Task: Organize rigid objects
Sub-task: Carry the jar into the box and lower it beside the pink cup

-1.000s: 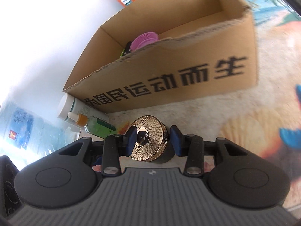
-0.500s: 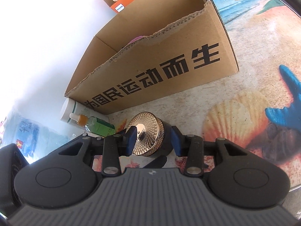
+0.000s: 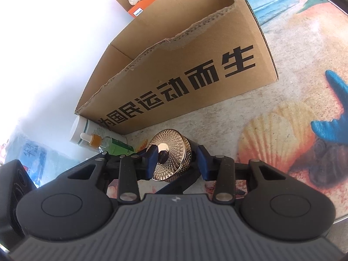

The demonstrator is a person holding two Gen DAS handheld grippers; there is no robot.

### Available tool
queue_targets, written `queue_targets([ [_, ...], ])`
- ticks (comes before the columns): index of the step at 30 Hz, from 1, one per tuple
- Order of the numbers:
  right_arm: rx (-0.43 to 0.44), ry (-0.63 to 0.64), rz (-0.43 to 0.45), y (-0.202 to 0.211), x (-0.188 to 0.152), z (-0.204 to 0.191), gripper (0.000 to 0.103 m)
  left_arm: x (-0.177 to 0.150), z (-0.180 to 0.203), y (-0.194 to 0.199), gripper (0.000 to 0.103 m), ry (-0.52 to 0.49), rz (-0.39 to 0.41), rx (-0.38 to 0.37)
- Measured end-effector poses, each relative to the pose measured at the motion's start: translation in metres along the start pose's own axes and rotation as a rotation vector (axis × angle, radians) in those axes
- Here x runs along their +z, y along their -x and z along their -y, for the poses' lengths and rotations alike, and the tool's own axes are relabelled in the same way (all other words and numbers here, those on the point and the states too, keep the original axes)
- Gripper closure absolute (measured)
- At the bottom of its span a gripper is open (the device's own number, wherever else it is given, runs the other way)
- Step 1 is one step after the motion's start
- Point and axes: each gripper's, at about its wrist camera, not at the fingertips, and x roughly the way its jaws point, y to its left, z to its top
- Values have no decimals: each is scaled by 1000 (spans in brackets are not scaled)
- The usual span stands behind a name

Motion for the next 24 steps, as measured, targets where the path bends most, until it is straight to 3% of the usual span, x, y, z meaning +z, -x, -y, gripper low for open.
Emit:
queue_targets([
  [8, 16, 86, 73, 30, 12, -40, 66, 20, -5, 40, 46, -6, 84, 56],
  [16, 53, 233, 158, 63, 65, -91, 66, 75, -24, 78, 46, 10, 202, 148],
  [20, 36, 272, 125, 51, 110, -100, 66, 115, -44, 61, 46, 84, 166, 139],
  [24, -5, 249, 6, 10, 158, -91, 66, 144, -76, 18, 46, 198, 39, 81],
])
